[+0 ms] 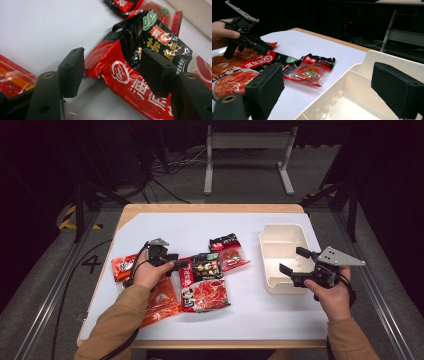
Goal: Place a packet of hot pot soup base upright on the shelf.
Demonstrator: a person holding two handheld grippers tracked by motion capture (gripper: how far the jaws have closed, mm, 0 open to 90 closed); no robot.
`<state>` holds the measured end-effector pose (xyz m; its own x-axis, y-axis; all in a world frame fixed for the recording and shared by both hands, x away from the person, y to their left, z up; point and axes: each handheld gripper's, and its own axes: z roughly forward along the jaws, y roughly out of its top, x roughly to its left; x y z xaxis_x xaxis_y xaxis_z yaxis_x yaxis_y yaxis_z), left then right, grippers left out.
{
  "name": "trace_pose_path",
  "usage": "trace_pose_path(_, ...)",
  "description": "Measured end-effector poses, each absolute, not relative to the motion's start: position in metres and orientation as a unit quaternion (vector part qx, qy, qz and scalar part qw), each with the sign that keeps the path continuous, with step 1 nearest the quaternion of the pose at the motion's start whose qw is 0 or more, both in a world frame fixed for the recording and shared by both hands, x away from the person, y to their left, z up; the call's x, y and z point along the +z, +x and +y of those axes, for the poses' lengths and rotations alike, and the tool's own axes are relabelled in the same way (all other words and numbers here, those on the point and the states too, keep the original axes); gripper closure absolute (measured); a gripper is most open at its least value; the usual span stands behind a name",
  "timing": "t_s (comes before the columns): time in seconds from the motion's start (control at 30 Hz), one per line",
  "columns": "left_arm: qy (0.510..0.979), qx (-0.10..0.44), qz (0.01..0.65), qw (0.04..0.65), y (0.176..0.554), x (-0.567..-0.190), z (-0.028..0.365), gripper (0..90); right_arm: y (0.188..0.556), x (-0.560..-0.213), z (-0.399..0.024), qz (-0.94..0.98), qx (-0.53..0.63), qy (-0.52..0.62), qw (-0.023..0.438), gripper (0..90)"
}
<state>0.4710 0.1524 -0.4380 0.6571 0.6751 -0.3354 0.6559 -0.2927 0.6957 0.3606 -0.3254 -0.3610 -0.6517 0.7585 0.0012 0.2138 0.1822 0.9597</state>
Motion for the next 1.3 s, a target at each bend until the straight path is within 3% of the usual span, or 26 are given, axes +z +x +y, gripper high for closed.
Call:
trace_pose_path(0.33,0.820,0.001,0.415,0.394,0.475,-0.440,0.145,48.3,0.361,-0.361,-0.326,0.727,0.547,0.337,0.244,12.0)
trace_pose_path(0.63,0.823,-0.013,0.424,0.377,0.477,-0.442,0.143,65.4,0.360,-0.360,-0.326,0.724,0.553,0.337,0.238,12.0)
trace_pose_path(0.8,0.813,-0.031,0.431,0.391,0.477,-0.442,0.146,79.8,0.361,-0.360,-0.328,0.720,0.556,0.343,0.234,12.0)
trace_pose_path(1.3,0.806,0.003,0.407,0.430,0.462,-0.420,0.148,85.0,0.360,-0.359,-0.327,0.728,0.546,0.339,0.240,12.4)
